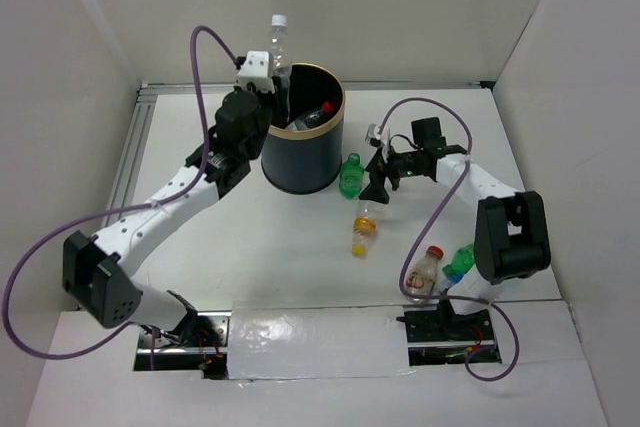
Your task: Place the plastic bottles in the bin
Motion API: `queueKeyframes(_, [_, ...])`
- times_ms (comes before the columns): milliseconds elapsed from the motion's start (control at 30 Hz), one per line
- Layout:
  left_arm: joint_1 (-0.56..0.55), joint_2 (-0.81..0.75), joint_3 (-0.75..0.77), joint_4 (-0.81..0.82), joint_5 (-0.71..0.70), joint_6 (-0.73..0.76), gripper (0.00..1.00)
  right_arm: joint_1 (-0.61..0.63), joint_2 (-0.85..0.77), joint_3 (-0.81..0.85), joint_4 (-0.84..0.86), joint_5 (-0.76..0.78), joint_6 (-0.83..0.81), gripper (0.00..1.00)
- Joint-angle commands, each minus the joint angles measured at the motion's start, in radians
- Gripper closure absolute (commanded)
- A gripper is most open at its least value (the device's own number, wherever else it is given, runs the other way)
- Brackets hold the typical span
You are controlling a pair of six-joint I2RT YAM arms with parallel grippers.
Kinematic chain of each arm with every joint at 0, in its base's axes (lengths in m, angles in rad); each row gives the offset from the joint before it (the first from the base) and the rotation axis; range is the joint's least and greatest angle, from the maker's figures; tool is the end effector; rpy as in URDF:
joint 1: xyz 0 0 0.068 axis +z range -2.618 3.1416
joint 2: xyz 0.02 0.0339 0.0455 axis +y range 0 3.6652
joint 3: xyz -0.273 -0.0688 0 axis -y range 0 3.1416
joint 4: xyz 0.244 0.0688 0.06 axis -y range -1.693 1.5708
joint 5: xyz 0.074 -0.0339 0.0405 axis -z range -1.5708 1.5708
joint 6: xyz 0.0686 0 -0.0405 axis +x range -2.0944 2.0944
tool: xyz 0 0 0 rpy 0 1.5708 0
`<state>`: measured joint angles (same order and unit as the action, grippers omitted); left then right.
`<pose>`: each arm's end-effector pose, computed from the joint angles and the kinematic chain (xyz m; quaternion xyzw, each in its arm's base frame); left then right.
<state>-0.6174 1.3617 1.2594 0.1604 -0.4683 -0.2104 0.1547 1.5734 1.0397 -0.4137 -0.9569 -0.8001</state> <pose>0.3010 -0.1757 0.4232 -0.0304 0.6879 -0.1388 0.7118 0.3150 0.1059 0.2219 -0.5136 0.6856 0.3293 0.3972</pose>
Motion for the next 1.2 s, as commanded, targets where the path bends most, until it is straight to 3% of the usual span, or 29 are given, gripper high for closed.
queueKeyframes(0, [0.041,0.086,0.15,0.152,-0.024,-0.029,0.94,0.002,0.06,0.055,0.144,0.037,0.07,0.0])
queueKeyframes(133, [0.076,0.192,0.253,0.108,-0.048,-0.058,0.94,0.022,0.12,0.086,0.188,0.046,0.108,0.0])
queueKeyframes(267, [0.097,0.259,0.285,0.097,-0.058,-0.07,0.88,0.061,0.172,0.105,0.276,0.069,0.223,0.0])
queueKeyframes(400, [0.097,0.283,0.285,0.042,-0.012,-0.069,0.7,0.071,0.217,0.128,0.312,0.069,0.294,0.0])
queueKeyframes(433, [0.097,0.268,0.246,0.042,-0.012,-0.069,0.53,0.081,0.217,0.128,0.322,0.069,0.294,0.0])
queueKeyframes(533, [0.088,0.241,0.198,0.054,0.026,-0.069,0.22,0.091,0.235,0.137,0.322,0.069,0.285,0.07])
queueKeyframes(567, [0.088,0.241,0.187,0.045,0.026,-0.069,0.21,0.1,0.235,0.137,0.311,0.069,0.285,0.11])
queueKeyframes(600, [0.088,0.229,0.187,0.045,0.039,-0.051,0.13,0.1,0.235,0.149,0.311,0.069,0.285,0.28])
queueKeyframes(767, [-0.014,0.064,0.118,0.027,0.048,0.068,0.09,0.037,0.173,0.217,0.048,0.001,0.153,0.76])
queueKeyframes(833, [-0.044,-0.019,0.074,0.009,0.124,0.091,0.09,-0.001,0.111,0.226,-0.058,-0.044,0.028,0.83])
queueKeyframes(867, [-0.074,-0.062,0.019,-0.005,0.157,0.091,0.09,-0.045,0.052,0.264,-0.191,-0.058,-0.026,0.86])
queueKeyframes(933, [-0.117,-0.186,-0.093,-0.053,0.3,0.091,0.12,-0.122,-0.014,0.371,-0.349,-0.098,-0.132,0.87])
queueKeyframes(1033, [-0.174,-0.323,-0.254,-0.032,0.448,0.056,0.14,-0.19,-0.036,0.515,-0.39,-0.134,-0.105,0.89])
queueKeyframes(1167, [-0.277,-0.372,-0.507,0.08,0.438,-0.044,0.12,-0.207,-0.004,0.744,-0.199,-0.204,0.128,0.9])
